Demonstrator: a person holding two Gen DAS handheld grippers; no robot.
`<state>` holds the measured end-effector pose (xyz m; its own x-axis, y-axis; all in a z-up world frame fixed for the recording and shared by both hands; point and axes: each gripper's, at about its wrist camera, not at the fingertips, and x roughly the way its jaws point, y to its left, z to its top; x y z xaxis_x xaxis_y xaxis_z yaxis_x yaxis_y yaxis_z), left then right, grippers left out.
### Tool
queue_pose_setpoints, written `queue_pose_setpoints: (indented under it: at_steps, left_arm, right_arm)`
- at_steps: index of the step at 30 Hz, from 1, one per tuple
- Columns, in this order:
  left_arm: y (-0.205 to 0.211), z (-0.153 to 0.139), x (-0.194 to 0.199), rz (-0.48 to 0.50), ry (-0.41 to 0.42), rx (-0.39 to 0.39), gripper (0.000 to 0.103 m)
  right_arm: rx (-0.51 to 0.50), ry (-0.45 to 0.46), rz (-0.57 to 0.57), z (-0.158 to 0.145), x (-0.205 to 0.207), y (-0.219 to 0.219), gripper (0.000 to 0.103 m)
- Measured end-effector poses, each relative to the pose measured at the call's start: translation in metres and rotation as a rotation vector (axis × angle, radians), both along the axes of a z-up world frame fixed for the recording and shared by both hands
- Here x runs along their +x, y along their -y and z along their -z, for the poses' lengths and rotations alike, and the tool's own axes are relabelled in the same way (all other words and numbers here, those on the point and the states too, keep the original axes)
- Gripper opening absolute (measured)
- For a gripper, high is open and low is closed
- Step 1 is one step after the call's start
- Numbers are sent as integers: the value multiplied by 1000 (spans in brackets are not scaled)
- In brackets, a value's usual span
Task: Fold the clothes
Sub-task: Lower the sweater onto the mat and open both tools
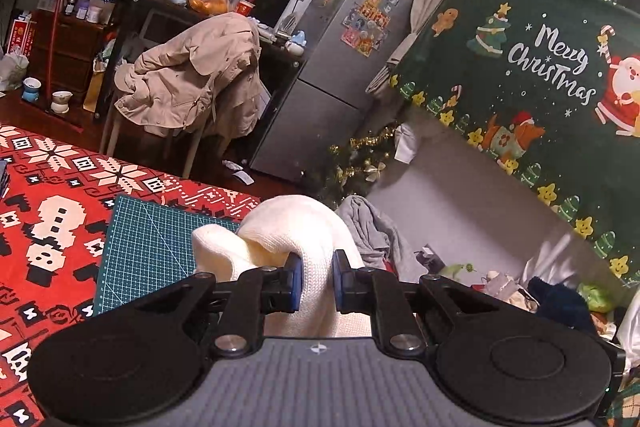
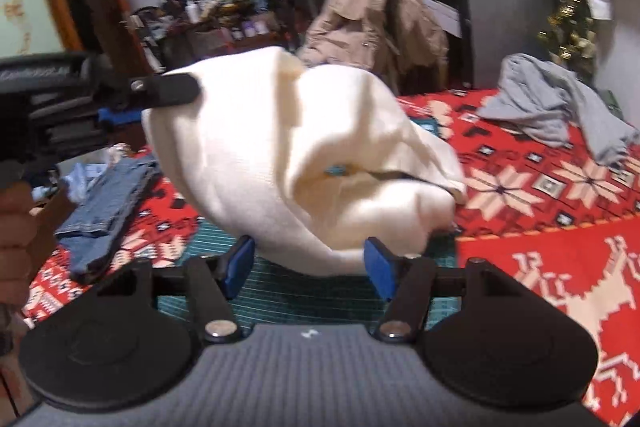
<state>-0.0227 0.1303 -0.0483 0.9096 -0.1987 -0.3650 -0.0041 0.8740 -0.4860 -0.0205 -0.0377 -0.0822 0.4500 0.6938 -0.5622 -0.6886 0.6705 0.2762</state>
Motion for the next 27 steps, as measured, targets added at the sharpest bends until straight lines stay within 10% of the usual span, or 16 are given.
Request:
queue_pose_setpoints:
  at_steps: [3, 16, 27]
  left_arm:
    - [-4, 5, 2, -22, -14, 16, 16]
    - [-17, 23, -36, -60, -78, 3, 54]
    - [-36, 50, -70, -148, -197, 32, 65]
  right_arm:
    - [-5, -7, -15, -6, -3, -6, 18]
    - [204, -169, 8, -50, 20, 13, 13]
    - [143, -180, 7, -29, 17, 11, 41]
